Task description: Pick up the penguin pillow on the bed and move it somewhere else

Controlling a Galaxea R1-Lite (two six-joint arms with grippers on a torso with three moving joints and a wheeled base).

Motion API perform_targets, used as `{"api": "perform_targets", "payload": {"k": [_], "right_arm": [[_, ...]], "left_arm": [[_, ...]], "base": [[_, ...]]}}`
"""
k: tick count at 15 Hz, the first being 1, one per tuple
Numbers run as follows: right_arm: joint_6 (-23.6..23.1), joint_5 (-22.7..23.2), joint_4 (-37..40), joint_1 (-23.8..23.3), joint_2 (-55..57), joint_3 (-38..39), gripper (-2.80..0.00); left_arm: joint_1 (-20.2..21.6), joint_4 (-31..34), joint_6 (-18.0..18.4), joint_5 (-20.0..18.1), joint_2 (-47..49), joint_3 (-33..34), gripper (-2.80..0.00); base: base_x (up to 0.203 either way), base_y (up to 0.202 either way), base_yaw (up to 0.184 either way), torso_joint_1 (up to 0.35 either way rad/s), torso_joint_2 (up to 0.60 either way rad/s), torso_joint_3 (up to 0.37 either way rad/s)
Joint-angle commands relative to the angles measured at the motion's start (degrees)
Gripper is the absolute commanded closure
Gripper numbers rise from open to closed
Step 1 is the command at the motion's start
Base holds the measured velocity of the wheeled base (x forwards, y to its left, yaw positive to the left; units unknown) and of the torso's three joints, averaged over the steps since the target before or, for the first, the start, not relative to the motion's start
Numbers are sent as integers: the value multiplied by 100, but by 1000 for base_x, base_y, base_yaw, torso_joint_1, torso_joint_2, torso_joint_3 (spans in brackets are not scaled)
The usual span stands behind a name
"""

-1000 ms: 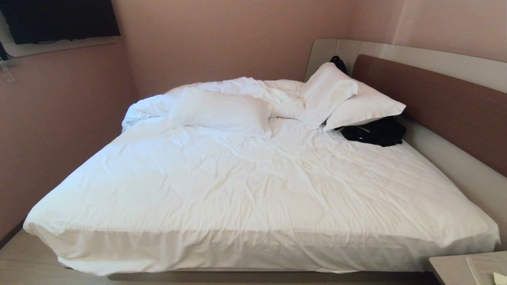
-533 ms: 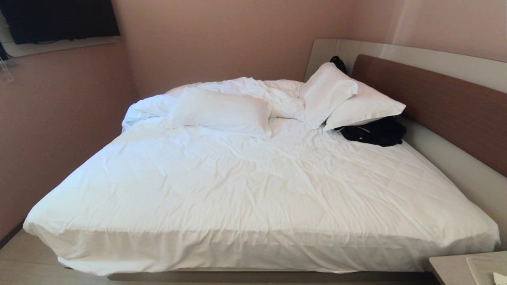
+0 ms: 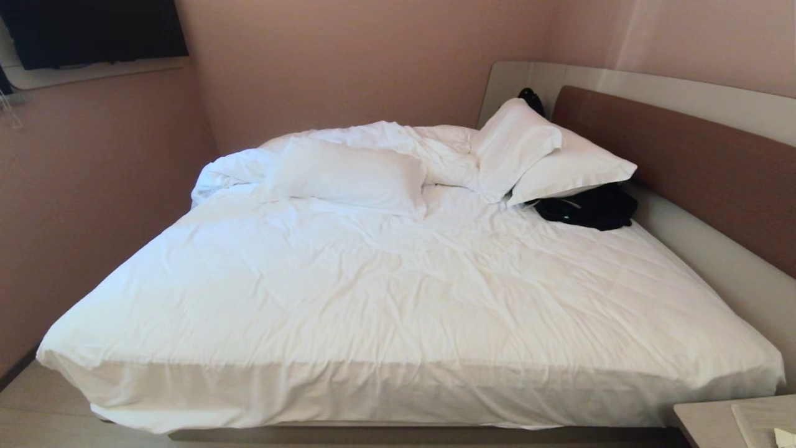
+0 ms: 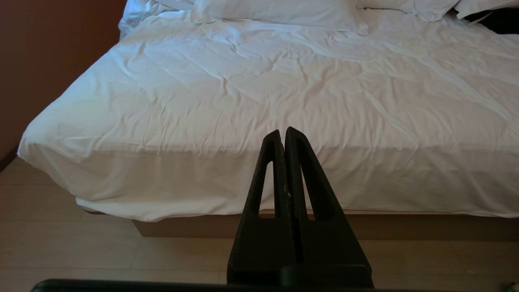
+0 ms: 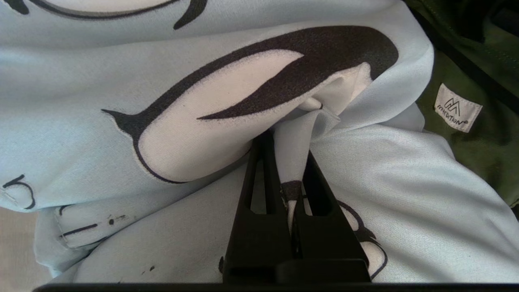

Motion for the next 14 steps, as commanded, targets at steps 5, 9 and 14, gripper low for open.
{"api": "perform_targets", "payload": {"k": [5,9,14], "right_arm": [[-8,2,-6,-1,57,-10,-280],[0,2,11,-1,-5,-19,-280],[0,2,37,-1,-42,-2,-280]], "left_arm": [[-1,-2,-2,3,-2,0,0],[-1,-2,6,3,-2,0,0],[-1,-2,-2,7,-2,0,0]], "base": [[0,0,0,0,0,0],[0,0,0,0,0,0],[0,0,0,0,0,0]]}}
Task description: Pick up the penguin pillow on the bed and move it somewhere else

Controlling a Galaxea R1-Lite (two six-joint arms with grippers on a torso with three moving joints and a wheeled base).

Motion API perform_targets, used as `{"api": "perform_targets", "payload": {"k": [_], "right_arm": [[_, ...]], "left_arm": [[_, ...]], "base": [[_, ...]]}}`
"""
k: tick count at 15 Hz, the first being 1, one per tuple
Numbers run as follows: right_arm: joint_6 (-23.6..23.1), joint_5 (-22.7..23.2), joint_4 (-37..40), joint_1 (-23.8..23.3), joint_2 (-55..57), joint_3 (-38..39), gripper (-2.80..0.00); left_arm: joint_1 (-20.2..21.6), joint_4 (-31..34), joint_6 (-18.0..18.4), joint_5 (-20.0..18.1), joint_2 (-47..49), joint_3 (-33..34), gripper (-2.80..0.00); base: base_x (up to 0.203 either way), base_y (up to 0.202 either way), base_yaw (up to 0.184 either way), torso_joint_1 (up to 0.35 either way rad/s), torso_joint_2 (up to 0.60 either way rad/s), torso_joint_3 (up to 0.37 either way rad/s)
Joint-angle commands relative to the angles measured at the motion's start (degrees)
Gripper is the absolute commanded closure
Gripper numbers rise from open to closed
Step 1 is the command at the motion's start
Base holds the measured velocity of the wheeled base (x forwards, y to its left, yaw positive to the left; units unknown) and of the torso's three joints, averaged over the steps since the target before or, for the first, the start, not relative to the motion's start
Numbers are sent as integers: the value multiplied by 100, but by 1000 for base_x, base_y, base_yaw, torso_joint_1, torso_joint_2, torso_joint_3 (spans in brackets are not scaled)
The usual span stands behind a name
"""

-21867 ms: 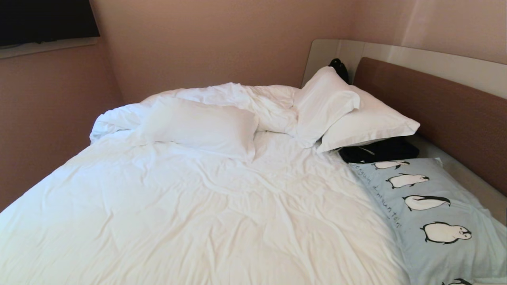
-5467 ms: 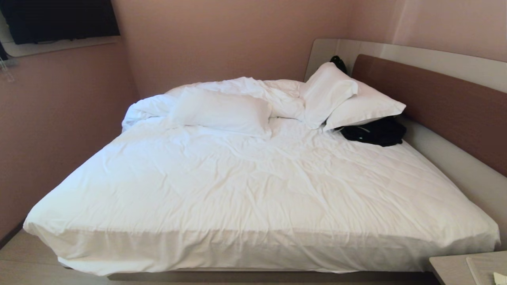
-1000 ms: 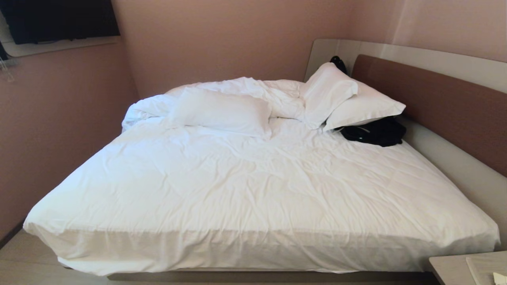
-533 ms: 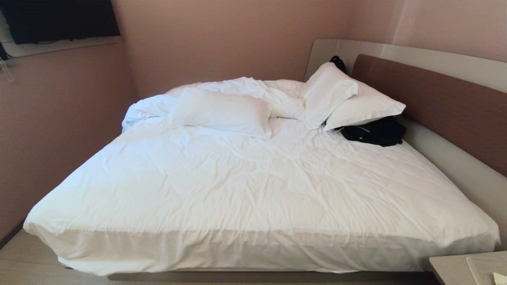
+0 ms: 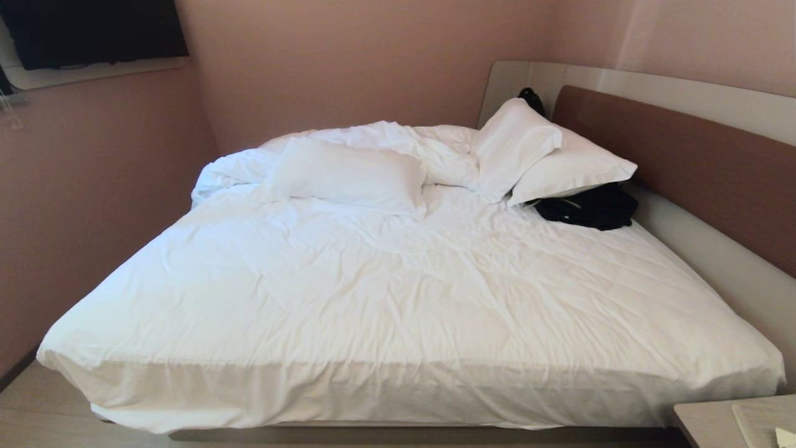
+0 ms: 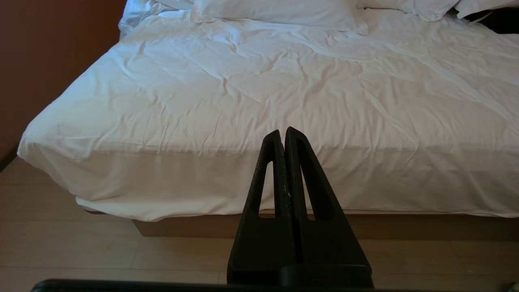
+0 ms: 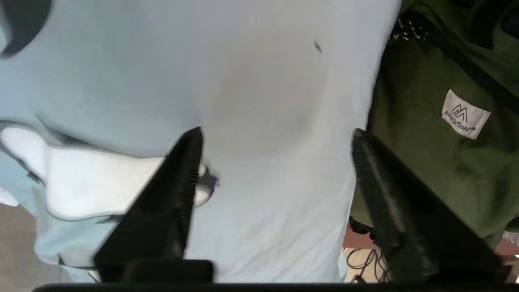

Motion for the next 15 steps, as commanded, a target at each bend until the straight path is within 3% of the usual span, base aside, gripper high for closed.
{"api": "perform_targets", "payload": {"k": [1,10,15], "right_arm": [[-11,-2,-2,-1,-99,15,-280],[7,49,41,1,-570,169,-280],[200,85,33,296,-688,133,-280]], "left_arm": [[1,-2,0,2,-2,0,0],[1,-2,0,2,-2,0,0],[1,-2,7,2,-2,0,0]], "base": [[0,0,0,0,0,0],[0,0,0,0,0,0],[0,0,0,0,0,0]]}}
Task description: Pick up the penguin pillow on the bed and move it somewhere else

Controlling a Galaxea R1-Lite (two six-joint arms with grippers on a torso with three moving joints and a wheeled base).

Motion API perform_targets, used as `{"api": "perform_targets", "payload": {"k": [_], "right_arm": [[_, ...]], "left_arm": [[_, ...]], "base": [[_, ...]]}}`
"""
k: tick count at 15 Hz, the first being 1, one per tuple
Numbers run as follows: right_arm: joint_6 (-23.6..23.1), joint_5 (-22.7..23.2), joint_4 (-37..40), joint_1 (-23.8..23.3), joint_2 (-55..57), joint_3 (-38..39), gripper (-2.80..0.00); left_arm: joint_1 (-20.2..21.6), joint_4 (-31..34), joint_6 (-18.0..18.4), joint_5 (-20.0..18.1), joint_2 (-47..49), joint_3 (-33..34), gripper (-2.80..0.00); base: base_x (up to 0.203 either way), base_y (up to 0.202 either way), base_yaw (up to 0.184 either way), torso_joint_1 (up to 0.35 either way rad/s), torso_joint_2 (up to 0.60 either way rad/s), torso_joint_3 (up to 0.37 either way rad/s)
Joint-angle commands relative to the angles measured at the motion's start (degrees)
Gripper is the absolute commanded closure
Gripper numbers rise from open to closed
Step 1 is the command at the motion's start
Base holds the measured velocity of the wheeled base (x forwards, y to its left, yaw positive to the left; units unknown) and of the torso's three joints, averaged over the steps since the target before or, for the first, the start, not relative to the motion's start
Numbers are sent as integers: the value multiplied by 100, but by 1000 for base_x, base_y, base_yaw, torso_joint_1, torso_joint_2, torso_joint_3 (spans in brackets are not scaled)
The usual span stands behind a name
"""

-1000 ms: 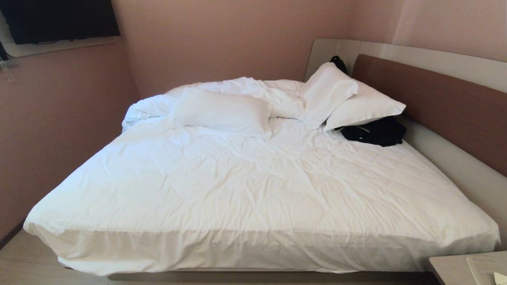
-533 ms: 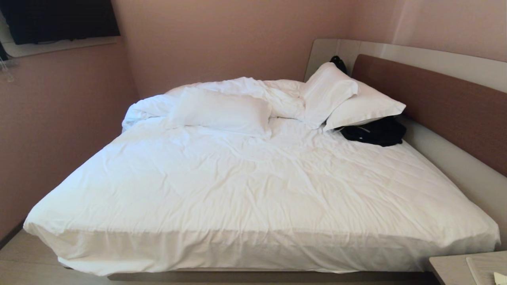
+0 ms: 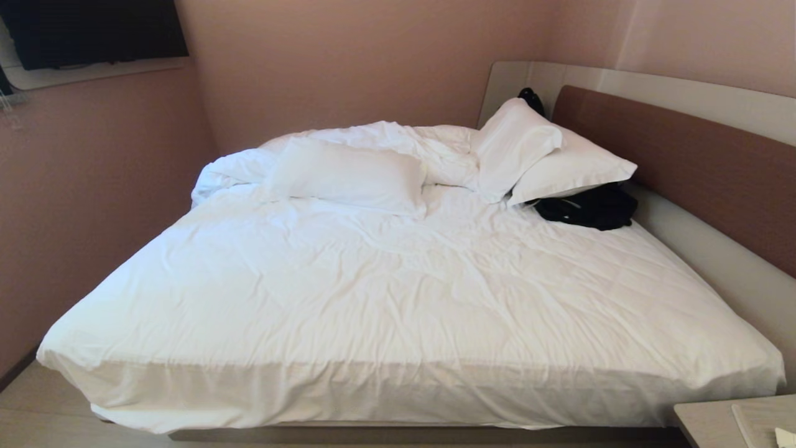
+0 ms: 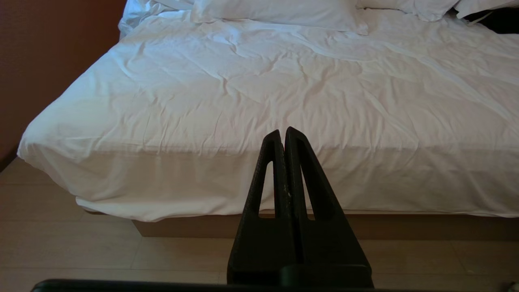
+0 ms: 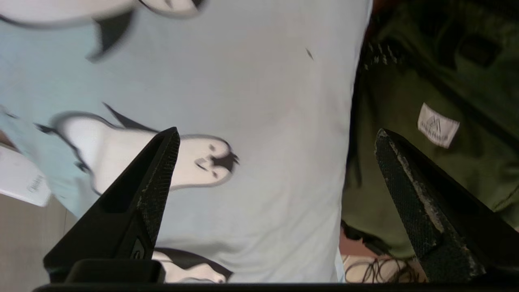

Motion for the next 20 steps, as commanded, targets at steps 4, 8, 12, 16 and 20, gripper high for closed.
{"api": "perform_targets", "payload": {"k": [4,8,12,16,20], "right_arm": [[862,-31,67,774,-499,3,-280],[1610,-25,1044,1580,-1135,-35,-280],[2775,-44,1947,2885,-1585,-154,0],[3939,-37,3251,4173,-2081,-518,0],[4490,-15,3718,5041,-2339,-717,0]], "left_arm": [[-1,-2,-2,-1,-2,0,0],[-1,-2,-2,-1,-2,0,0],[-1,-2,-2,-1,-2,0,0],[-1,-2,-1,-1,-2,0,0],[-1,-2,-2,-1,-2,0,0]], "base": [[0,0,0,0,0,0],[0,0,0,0,0,0],[0,0,0,0,0,0],[0,0,0,0,0,0],[0,0,0,0,0,0]]}}
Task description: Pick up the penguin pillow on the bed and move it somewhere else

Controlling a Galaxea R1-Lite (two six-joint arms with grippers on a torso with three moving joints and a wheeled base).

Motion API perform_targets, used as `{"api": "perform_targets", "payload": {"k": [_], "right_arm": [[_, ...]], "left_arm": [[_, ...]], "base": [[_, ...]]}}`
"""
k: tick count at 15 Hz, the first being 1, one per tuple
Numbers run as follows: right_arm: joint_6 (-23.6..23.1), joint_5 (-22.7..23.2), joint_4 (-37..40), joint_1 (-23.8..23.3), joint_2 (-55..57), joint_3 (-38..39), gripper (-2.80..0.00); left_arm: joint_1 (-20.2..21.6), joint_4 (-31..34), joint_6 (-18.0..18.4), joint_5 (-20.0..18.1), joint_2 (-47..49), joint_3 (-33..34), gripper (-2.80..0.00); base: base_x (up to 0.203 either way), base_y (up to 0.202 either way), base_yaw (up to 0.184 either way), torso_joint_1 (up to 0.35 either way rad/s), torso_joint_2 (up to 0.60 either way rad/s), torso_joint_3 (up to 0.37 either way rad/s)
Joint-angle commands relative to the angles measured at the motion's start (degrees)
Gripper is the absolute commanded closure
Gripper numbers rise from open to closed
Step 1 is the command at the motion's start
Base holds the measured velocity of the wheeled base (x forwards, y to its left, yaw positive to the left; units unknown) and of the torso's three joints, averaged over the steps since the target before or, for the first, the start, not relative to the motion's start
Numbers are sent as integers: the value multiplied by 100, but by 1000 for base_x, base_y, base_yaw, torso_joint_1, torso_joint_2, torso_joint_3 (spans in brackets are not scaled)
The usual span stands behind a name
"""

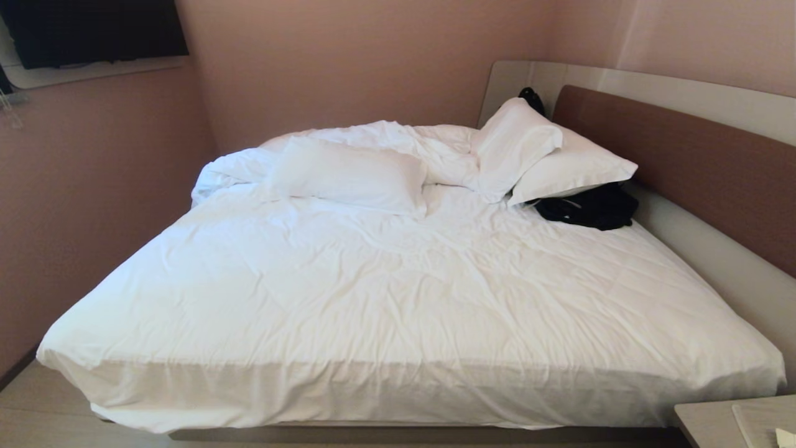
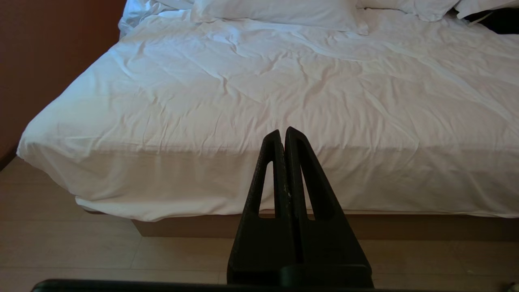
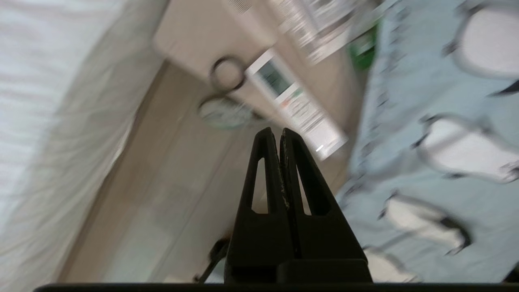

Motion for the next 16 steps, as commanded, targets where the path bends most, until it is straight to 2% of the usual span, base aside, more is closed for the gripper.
{"api": "perform_targets", "payload": {"k": [1,8,16], "right_arm": [[907,6,839,341,-202,-57,0],[978,206,1411,1533,-995,1,0],[1058,547,1928,2936,-2813,89,0]], "left_arm": [[2,-2,0,0,-2,0,0],[2,-2,0,0,-2,0,0],[2,-2,0,0,-2,0,0]], "base": [[0,0,0,0,0,0],[0,0,0,0,0,0],[0,0,0,0,0,0]]}}
